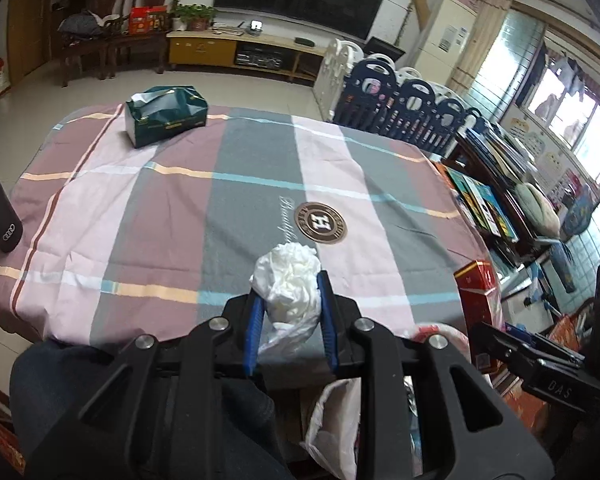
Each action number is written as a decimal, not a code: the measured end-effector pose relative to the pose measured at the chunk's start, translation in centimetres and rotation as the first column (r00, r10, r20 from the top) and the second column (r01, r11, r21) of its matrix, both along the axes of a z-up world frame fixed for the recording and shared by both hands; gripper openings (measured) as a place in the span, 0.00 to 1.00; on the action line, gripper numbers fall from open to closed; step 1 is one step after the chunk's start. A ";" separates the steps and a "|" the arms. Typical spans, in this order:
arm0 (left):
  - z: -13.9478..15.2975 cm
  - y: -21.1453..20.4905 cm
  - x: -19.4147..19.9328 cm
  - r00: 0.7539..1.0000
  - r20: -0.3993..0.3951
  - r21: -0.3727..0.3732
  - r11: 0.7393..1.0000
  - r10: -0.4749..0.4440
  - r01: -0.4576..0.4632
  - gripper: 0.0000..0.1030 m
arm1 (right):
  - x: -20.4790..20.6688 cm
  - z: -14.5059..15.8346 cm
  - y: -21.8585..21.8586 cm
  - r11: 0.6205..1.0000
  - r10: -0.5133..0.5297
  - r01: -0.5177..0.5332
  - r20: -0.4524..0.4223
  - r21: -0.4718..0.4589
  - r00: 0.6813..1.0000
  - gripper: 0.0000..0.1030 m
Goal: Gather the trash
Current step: 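Carry the red box and tissue over the wastebasket and open both tools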
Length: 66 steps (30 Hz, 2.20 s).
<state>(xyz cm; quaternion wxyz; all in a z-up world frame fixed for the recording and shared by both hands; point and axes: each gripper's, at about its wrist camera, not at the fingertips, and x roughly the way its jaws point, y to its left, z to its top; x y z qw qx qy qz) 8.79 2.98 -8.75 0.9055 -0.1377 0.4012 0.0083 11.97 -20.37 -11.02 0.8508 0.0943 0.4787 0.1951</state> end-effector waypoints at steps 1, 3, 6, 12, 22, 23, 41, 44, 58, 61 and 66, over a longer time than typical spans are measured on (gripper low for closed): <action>0.1 -0.9 -0.7 1.000 -0.006 -0.006 1.000 -0.030 0.030 0.25 | -0.8 0.3 -0.9 1.000 -0.013 0.013 0.003 -0.009 1.000 0.56; 0.2 -2.7 -1.9 0.997 -0.013 -0.008 0.997 -0.079 0.079 0.25 | -2.5 1.0 -2.8 0.999 -0.044 0.044 0.009 -0.024 0.999 0.56; 0.9 -5.1 -3.2 0.990 -0.008 0.006 0.990 -0.138 0.138 0.25 | -5.0 1.0 -5.0 0.997 -0.069 0.068 -0.012 -0.045 0.998 0.56; 2.6 -8.8 -5.1 0.976 0.027 0.065 0.974 -0.217 0.215 0.25 | -7.7 -2.5 -6.8 0.982 -0.110 0.095 -0.081 -0.165 0.991 0.56; 2.3 -10.8 -4.9 0.965 0.000 0.099 0.961 -0.261 0.260 0.25 | -7.7 -5.9 -6.8 0.975 -0.134 0.100 -0.162 -0.200 0.978 0.56; 2.1 -10.9 -4.9 0.964 -0.004 0.099 0.959 -0.266 0.265 0.25 | -7.7 -6.1 -7.0 0.974 -0.140 0.104 -0.171 -0.202 0.975 0.56; -3.1 -15.4 -4.0 0.892 -0.182 0.102 0.894 -0.415 0.436 0.25 | -7.0 -5.6 -9.9 0.960 -0.222 0.186 -0.165 -0.210 0.961 0.57; -4.8 -16.7 -4.0 0.855 -0.216 0.062 0.867 -0.472 0.494 0.25 | -6.9 -5.2 -10.6 0.955 -0.235 0.199 -0.154 -0.218 0.960 0.57; -5.0 -15.2 -3.5 0.890 -0.231 0.079 0.904 -0.394 0.421 0.75 | -7.0 -6.5 -9.6 0.960 -0.214 0.169 -0.197 -0.222 0.957 0.57; -4.4 -13.3 -3.1 0.923 -0.219 0.083 0.937 -0.316 0.340 0.75 | -7.1 -6.9 -8.9 0.963 -0.200 0.152 -0.214 -0.221 0.956 0.57; -2.7 -10.6 -3.0 0.962 -0.173 0.089 0.969 -0.213 0.231 0.81 | -7.0 -7.1 -8.5 0.967 -0.201 0.151 -0.249 -0.204 0.948 0.63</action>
